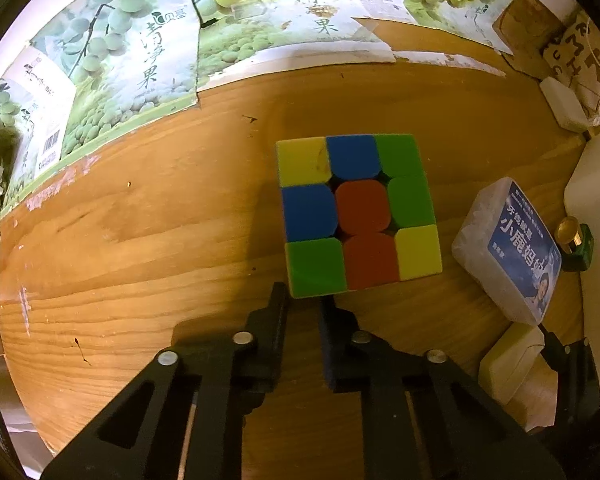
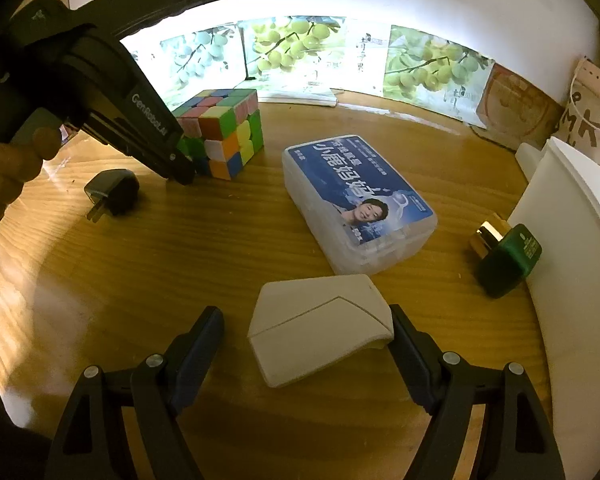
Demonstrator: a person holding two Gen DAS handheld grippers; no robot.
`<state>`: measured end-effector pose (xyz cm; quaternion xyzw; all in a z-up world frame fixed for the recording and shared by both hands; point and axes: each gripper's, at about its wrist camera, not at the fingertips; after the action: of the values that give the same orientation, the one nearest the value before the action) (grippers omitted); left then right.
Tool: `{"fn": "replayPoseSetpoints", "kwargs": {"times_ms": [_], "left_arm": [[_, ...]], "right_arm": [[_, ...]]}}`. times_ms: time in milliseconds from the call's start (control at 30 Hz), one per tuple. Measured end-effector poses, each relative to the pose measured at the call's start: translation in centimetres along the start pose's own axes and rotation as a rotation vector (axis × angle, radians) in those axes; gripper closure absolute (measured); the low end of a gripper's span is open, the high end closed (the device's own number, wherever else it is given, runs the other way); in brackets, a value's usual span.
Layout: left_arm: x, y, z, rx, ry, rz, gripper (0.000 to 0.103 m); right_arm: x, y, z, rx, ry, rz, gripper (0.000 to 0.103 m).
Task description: Organize rigid objects
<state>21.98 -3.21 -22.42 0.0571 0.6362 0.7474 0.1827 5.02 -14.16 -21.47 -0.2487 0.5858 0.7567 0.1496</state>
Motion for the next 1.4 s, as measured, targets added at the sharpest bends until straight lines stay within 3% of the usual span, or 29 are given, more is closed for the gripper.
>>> {"fn": "replayPoseSetpoints", "kwargs": {"times_ms": [167, 333, 667, 1133, 1400], "left_arm": [[0.7, -0.1, 1.0, 0.025, 0.01, 0.007, 0.098], [1.8, -0.1, 2.3, 0.047, 0.013, 0.004, 0.1], [3.0, 2.2, 3.4, 0.099, 0.035, -0.053, 0.101], [4.9, 7.8, 5.1, 0.192, 0.074, -0.232, 0.102], [4.2, 7.4, 5.0, 0.226, 0.129, -0.188, 0.101]], "right_arm": [[-0.2, -0.2, 0.0, 0.001, 0.0, 0.001, 0.022], [-0.6, -0.2, -0.2, 0.004, -0.005, -0.011, 0.041], [-0.8, -0.1, 0.2, -0.013, 0.015, -0.004, 0.041], [-1.8, 2.1, 1.7, -0.021, 0.082, -0.027, 0.041], [-2.2, 4.4, 1.7, 0.012, 0.084, -0.064, 0.041]]}}
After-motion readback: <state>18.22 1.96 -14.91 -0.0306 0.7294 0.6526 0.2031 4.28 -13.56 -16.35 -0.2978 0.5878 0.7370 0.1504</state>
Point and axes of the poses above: each gripper's, at about its wrist camera, not at the fingertips, and y roughly against the way its jaws point, z to its left, x to its underside, and after that the axes turned 11 degrees about -x, right-handed
